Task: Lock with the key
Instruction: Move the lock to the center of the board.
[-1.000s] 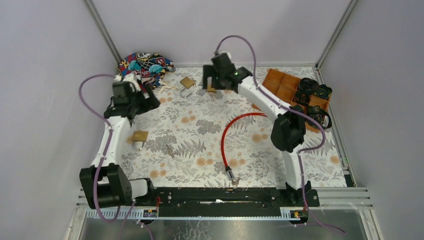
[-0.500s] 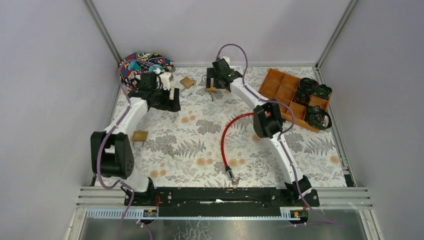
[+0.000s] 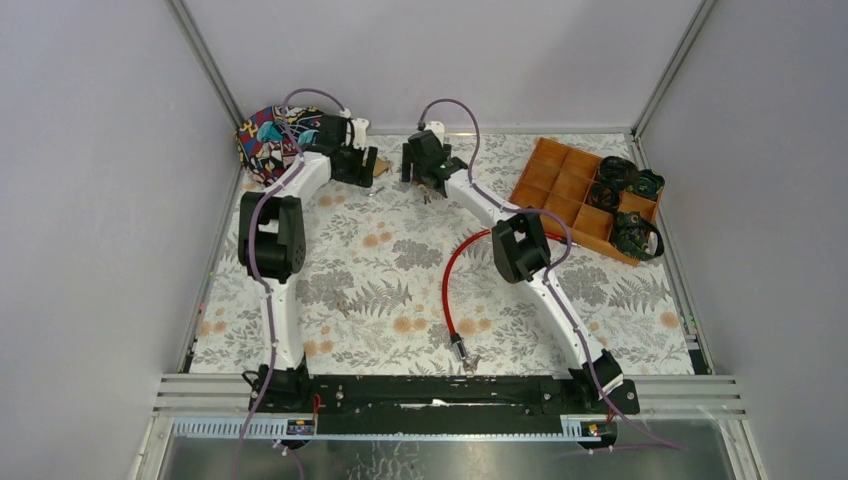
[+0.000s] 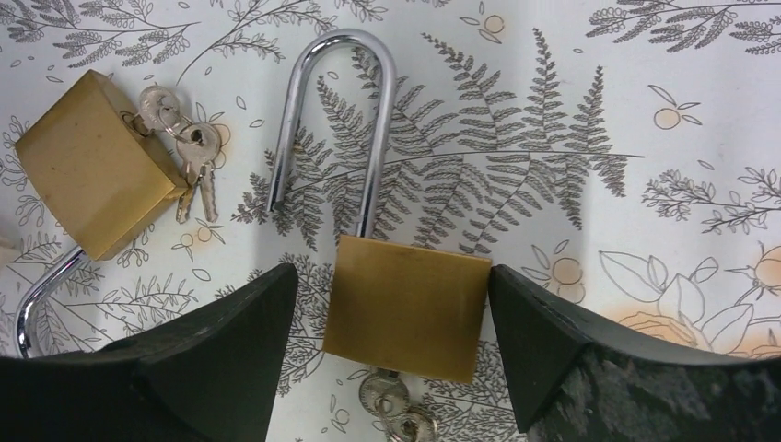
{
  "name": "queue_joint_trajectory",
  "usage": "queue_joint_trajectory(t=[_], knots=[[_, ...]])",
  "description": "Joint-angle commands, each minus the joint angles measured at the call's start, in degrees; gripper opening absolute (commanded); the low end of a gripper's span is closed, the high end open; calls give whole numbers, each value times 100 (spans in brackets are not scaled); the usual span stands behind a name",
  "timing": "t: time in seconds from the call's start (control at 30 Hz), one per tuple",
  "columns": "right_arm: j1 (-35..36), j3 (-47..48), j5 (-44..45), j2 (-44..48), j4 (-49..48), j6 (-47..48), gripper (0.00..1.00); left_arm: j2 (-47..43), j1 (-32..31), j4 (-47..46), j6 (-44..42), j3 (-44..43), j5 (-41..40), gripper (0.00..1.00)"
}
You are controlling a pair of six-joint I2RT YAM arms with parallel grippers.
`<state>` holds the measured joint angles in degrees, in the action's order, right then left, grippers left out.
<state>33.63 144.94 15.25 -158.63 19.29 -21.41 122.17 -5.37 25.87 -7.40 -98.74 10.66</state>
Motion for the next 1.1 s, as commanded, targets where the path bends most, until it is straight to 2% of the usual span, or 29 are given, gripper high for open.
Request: queue_joint_trajectory(t=[0.0,0.13,0.17,0.23,0.27,0.47,0.6,0.67,0.73,0.8,0.97,1.07], knots=[[237,237,584,-156,146,206,81,207,0,-308,-104,-243,-451,79],[247,-60,841,18,529,493,73,46,0,-404,11,1,-100,81],[243,-166,873,43,572,647,68,-16,0,-457,17,79,-48,81],[235,-402,976,135,637,840,48,-119,0,-486,52,165,3,81],[219,-530,975,177,644,863,45,-161,2,-475,72,178,33,81],[101,-1384,416,755,718,1048,38,-619,5,-424,44,451,195,81],[117,-2881,-1115,1679,620,1735,38,-1104,5,-306,-104,772,451,81],[234,-4188,-1465,2275,401,2173,38,-1359,1,-193,-299,971,666,81],[401,-5241,-2356,2905,52,2644,41,-1566,1,54,-582,1100,936,81],[541,-6083,-2778,3458,-217,2939,42,-1717,2,404,-844,1149,1133,81],[851,-7037,-2521,4205,-466,3184,49,-2239,9,674,-1231,1676,1280,80],[1047,-7053,-2078,4172,-424,3266,62,-2511,16,682,-1146,2020,1333,80]])
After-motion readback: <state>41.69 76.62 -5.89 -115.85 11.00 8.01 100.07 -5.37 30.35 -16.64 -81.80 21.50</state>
